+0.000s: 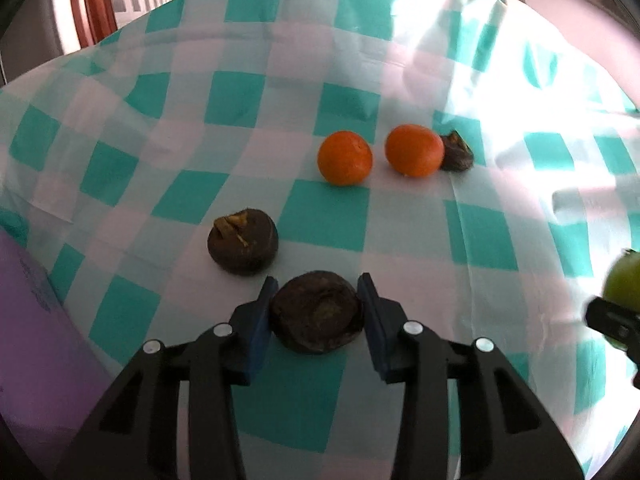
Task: Organize fruits
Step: 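Grasp a dark brown fruit with the left tool while the right grasps the pomelo, then carry the brown fruit and green pomelo over the box with both tools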
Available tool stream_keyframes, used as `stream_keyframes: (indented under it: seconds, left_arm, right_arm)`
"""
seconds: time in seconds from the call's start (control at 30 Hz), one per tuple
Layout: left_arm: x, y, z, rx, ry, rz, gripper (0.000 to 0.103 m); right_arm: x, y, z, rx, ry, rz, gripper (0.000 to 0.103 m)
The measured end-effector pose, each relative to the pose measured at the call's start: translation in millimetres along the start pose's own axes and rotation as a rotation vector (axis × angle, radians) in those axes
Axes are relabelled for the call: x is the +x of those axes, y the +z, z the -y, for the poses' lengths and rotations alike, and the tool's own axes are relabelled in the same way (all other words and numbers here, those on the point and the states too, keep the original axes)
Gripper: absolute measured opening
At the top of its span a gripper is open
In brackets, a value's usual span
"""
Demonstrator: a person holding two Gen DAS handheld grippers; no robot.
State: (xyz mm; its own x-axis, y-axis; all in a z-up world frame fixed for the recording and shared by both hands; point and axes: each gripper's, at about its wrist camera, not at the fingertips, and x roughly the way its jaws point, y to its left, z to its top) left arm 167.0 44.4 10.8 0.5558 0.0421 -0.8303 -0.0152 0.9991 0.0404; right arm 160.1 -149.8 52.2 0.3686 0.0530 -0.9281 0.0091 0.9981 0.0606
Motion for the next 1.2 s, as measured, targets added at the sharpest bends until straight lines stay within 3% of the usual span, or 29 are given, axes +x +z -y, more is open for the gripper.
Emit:
stream_keyframes:
  seconds: [0.1, 0.33, 0.47, 0.8, 1.2]
  left_arm:
    - [-12, -10, 3, -0.005, -0.026, -0.051, 0.041]
    - [-74, -48, 35, 0.06, -0.089, -0.08, 0.041]
    - [-118, -50, 50, 0.091, -0.099, -0.019, 0.041]
    - [-217, -55, 44, 0.046, -0.071, 0.096, 0.041]
    - [-300, -68, 14, 0.028, -0.002, 0.162, 0.041]
  right_arm:
    - [-17, -24, 12, 0.029, 0.013, 0.002, 0.058]
    - [-49, -84, 28, 0.03, 0.059, -0.009, 0.058]
    - [-73, -95, 30, 0.004, 0.088, 0.021, 0.058]
    - [-157, -108, 20, -0.152, 0.163, 0.18, 0.058]
    - [-207, -134, 20, -0.217, 0.165, 0.228, 0.058]
